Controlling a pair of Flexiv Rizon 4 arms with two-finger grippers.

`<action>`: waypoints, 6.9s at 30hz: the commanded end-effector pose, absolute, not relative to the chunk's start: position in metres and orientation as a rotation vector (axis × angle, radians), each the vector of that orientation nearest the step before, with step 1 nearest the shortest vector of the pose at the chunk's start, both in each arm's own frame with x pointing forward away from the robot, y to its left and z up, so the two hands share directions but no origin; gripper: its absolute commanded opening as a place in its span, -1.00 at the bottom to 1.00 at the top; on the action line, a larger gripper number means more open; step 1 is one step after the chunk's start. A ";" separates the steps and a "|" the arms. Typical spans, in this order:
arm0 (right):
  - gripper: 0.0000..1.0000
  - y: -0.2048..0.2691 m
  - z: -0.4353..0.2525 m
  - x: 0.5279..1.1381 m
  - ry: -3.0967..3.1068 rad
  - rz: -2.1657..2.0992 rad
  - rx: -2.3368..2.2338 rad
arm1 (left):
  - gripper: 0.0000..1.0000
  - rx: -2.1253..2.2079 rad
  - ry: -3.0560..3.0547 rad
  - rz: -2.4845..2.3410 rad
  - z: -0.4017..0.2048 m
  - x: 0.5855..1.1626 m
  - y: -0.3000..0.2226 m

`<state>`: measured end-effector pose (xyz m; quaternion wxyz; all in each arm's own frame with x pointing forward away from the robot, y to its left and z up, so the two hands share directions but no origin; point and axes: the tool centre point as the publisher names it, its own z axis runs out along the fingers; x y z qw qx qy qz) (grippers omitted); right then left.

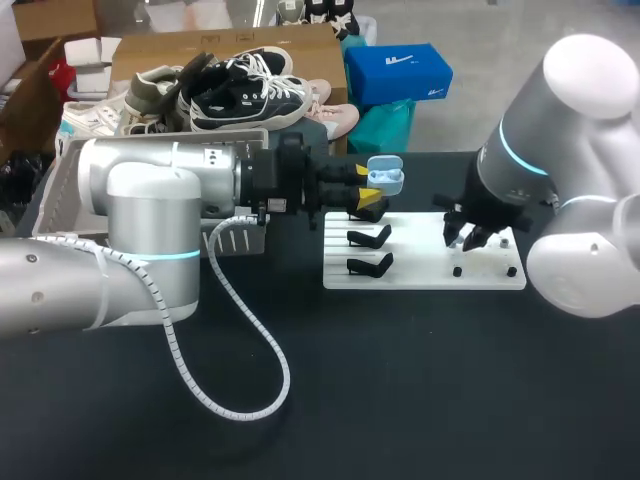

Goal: Pick up each earbud case from the left stands, insert the matching earbuds, close the lid, and place the case in the box.

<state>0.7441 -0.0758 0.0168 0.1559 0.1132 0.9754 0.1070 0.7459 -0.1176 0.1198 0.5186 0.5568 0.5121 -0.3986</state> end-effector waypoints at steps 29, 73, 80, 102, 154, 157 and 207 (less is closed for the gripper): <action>-1.00 -0.080 0.069 0.705 2.737 0.215 0.242 | -1.00 1.333 1.227 -0.954 0.119 0.745 -0.118; -1.00 0.011 0.189 0.713 2.496 0.048 -0.856 | -1.00 1.333 1.227 -0.954 0.119 0.745 -0.118; -1.00 0.022 0.192 0.718 2.445 0.013 -0.973 | -1.00 1.333 1.227 -0.954 0.119 0.745 -0.118; -1.00 0.037 0.178 0.727 2.455 0.042 -1.030 | -1.00 1.333 1.227 -0.954 0.119 0.745 -0.118; -0.74 0.045 0.159 0.736 2.497 0.059 -1.054 | -1.00 1.333 1.227 -0.954 0.119 0.745 -0.118; -0.63 0.045 0.160 0.735 2.495 0.057 -1.051 | -1.00 1.333 1.227 -0.954 0.119 0.745 -0.118; -0.36 0.033 0.184 0.735 2.447 0.059 -0.953 | -1.00 1.333 1.227 -0.954 0.119 0.745 -0.118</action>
